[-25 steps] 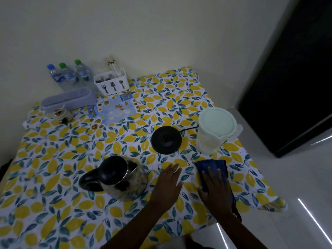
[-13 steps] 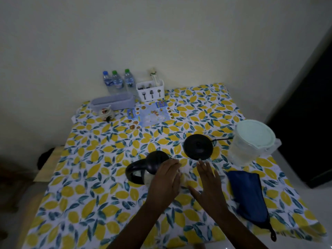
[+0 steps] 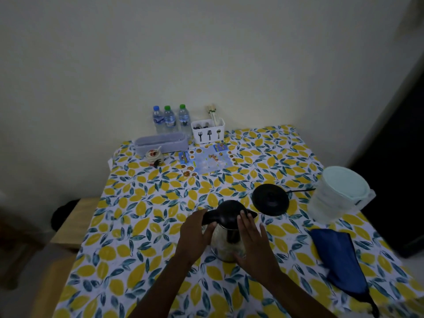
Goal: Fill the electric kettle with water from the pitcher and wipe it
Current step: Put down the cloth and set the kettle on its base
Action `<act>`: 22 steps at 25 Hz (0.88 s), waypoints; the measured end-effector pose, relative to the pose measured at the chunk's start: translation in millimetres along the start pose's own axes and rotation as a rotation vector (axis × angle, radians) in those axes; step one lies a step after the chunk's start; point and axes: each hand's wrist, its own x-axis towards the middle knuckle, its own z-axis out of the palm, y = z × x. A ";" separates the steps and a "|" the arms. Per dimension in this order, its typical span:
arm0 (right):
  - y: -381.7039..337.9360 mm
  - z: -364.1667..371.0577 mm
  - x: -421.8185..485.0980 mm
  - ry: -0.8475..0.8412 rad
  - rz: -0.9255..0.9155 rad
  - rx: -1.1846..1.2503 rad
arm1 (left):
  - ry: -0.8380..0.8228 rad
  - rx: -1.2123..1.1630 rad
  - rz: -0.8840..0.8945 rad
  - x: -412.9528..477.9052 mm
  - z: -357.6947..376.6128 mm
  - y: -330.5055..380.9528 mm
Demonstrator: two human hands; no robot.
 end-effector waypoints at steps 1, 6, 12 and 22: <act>-1.4 1.5 -0.5 0.000 0.014 -0.017 | -0.035 -0.073 -0.027 1.0 0.6 -4.4; -3.2 9.2 -0.7 0.020 0.037 -0.011 | -0.144 -0.302 -0.137 17.0 -6.1 -10.1; 13.8 17.7 6.4 0.066 0.053 0.131 | -0.134 -0.355 -0.185 23.2 3.2 6.1; 116.2 -27.2 51.8 0.262 0.082 0.200 | -0.097 -0.445 -0.113 101.3 61.5 89.8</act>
